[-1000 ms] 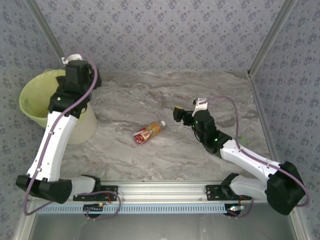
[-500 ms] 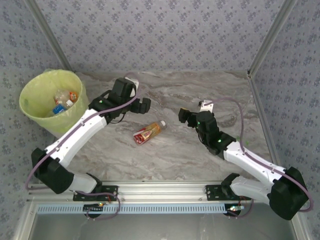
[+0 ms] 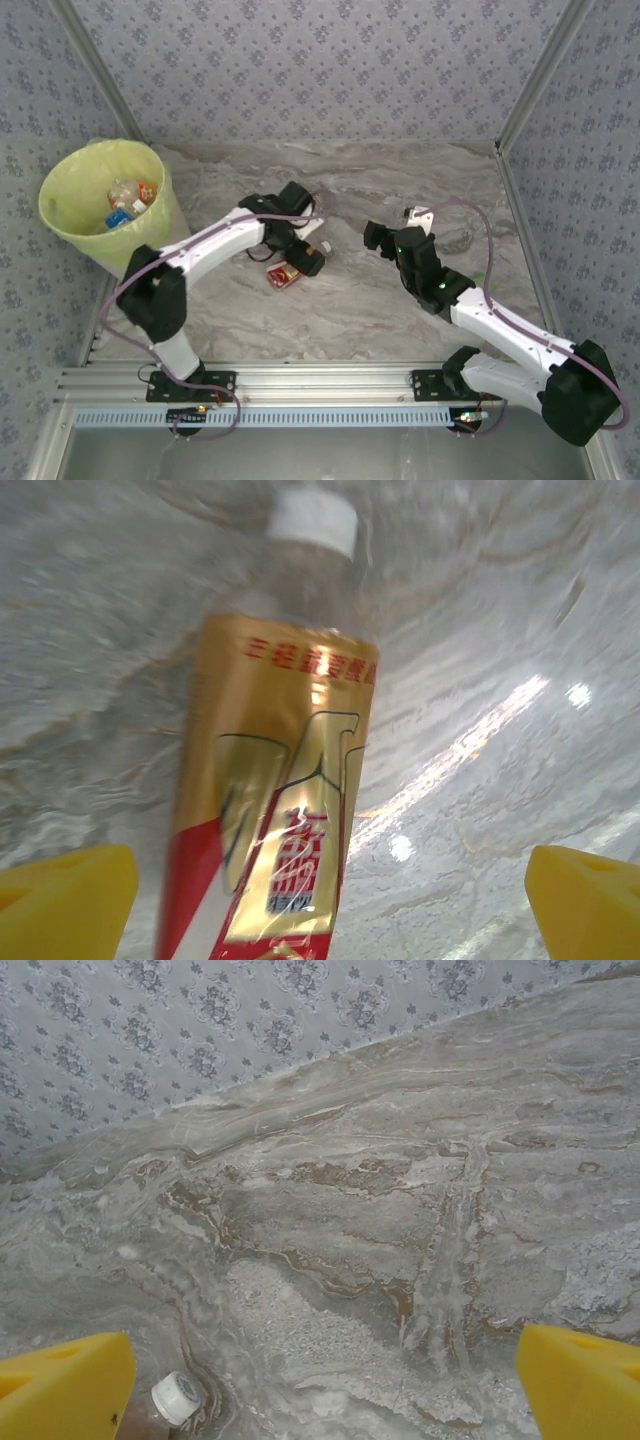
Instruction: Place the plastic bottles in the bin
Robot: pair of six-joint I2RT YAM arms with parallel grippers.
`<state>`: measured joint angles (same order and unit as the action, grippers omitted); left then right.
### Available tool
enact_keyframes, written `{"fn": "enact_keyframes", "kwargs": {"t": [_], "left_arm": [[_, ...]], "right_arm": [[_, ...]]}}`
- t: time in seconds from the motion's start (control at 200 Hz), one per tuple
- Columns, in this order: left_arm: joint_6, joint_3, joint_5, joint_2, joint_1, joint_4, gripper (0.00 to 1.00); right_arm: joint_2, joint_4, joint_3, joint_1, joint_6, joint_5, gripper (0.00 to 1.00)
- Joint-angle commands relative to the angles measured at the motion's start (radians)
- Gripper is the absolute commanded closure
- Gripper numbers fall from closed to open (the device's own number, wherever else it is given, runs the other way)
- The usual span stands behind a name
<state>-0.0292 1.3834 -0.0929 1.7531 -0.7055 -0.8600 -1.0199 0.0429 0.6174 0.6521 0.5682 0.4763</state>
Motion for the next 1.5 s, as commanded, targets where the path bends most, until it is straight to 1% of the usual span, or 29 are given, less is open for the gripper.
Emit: {"fn": "enact_keyframes", "kwargs": {"t": [0.0, 0.19, 0.245, 0.345, 0.425, 0.51, 0.695, 0.815, 0.964, 1.064, 1.124, 1.179, 1.379, 1.494], "left_arm": [[-0.067, 0.063, 0.057, 0.087, 0.001, -0.104, 0.00], [-0.085, 0.071, 0.084, 0.168, -0.003, -0.078, 0.01], [-0.091, 0.056, 0.118, 0.172, -0.013, -0.047, 0.04], [-0.108, 0.007, 0.190, 0.164, -0.046, 0.039, 0.06], [-0.110, -0.018, 0.213, 0.171, -0.047, 0.085, 0.11], [-0.106, -0.019, 0.240, 0.196, -0.048, 0.088, 0.19], [-0.108, -0.027, 0.228, 0.200, -0.047, 0.106, 0.34], [-0.111, -0.027, 0.197, 0.186, -0.047, 0.108, 0.39], [-0.110, -0.040, 0.190, 0.157, -0.047, 0.128, 0.40], [-0.106, -0.070, 0.184, 0.104, -0.048, 0.171, 0.40], [-0.107, -0.085, 0.171, 0.070, -0.047, 0.176, 0.43], [-0.109, -0.099, 0.158, 0.041, -0.046, 0.219, 0.44], [-0.095, -0.110, 0.149, -0.038, -0.042, 0.238, 0.46], [-0.079, -0.116, 0.114, -0.095, -0.029, 0.261, 0.48]], "right_arm": [[0.028, -0.029, -0.011, -0.006, 0.031, 0.044, 0.00], [0.057, -0.046, -0.024, -0.006, 0.040, 0.060, 0.00], [0.064, -0.048, -0.030, -0.005, 0.046, 0.064, 0.00], [0.072, -0.050, -0.037, -0.006, 0.051, 0.065, 0.00], [0.071, -0.054, -0.036, -0.007, 0.052, 0.066, 0.00], [0.072, -0.056, -0.036, -0.006, 0.052, 0.066, 0.00], [0.073, -0.058, -0.036, -0.007, 0.052, 0.068, 0.00], [0.072, -0.055, -0.036, -0.009, 0.053, 0.068, 0.00], [0.073, -0.056, -0.035, -0.008, 0.052, 0.060, 0.00], [0.072, -0.043, -0.035, -0.008, 0.024, 0.025, 0.00], [0.072, -0.038, -0.036, -0.008, 0.018, 0.015, 0.00], [0.072, -0.029, -0.037, -0.008, 0.017, 0.013, 0.00], [0.064, 0.016, -0.040, -0.007, -0.003, -0.021, 0.00], [0.053, 0.036, -0.040, -0.006, -0.019, -0.048, 0.00]]}}
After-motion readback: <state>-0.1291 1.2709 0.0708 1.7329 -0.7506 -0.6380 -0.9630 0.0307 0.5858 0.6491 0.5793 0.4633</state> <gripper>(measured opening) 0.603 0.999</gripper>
